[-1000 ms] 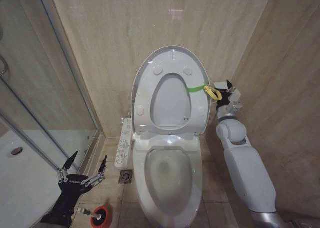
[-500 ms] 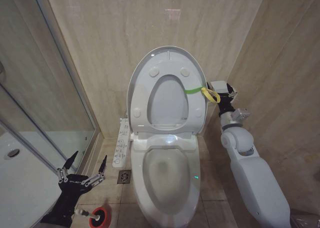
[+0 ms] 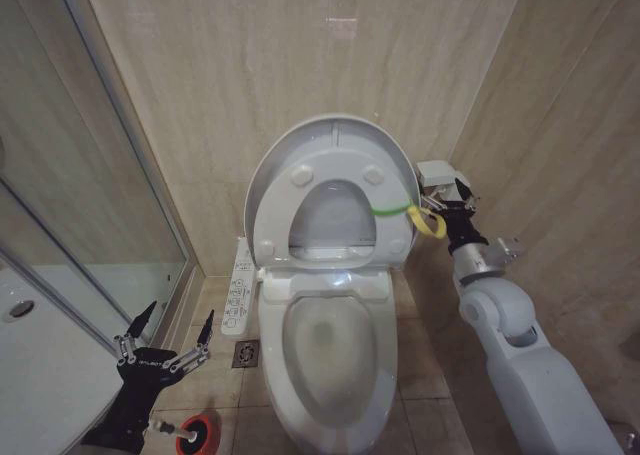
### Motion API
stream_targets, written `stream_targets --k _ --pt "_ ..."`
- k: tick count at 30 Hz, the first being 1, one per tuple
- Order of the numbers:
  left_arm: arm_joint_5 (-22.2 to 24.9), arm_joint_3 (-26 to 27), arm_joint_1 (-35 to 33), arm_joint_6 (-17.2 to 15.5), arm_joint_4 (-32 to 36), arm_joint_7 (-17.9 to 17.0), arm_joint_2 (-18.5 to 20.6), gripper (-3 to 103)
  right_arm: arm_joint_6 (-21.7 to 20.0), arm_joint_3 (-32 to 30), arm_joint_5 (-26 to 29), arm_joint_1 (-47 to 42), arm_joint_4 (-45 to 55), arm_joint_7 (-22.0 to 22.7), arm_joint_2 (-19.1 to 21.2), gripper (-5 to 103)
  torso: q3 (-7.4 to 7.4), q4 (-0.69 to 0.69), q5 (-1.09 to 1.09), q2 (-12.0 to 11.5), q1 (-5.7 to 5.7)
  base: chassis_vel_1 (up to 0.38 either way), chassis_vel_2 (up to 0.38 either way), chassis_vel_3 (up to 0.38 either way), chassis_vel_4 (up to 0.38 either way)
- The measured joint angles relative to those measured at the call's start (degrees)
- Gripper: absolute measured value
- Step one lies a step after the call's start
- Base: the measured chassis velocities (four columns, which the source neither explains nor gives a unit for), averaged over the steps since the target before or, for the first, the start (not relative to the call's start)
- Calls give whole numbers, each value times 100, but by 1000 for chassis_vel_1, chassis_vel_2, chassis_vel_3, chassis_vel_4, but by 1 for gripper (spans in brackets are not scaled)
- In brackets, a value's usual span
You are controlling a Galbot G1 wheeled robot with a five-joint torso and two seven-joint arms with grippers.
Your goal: Open the toilet lid, clean the toilet bowl with a toilet brush, close the toilet lid, and flush.
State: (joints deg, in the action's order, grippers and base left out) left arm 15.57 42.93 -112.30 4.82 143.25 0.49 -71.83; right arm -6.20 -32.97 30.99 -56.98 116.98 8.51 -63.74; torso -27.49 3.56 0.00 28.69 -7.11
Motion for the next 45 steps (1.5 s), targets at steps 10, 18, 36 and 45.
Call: stream_targets --k 10,18,36,45 --pt "0 0 0 0 0 0 0 100 -14 -255 58 -705 477 171 82 100 0 -8 -2 0 0 0 0 0 0" --pt "0 0 0 0 0 0 0 100 -108 -756 -141 -1243 368 620 87 100 -1 -7 -2 0 -1 6 3 3 3" --pt "0 0 0 0 0 0 0 100 -79 -852 -779 -1431 -246 761 -118 100 -1 0 -2 0 -1 0 0 0 0" --pt "0 0 0 0 0 0 0 100 -116 -1078 -793 -1855 -132 892 -252 100 0 -1 -1 0 -1 0 0 0 0"
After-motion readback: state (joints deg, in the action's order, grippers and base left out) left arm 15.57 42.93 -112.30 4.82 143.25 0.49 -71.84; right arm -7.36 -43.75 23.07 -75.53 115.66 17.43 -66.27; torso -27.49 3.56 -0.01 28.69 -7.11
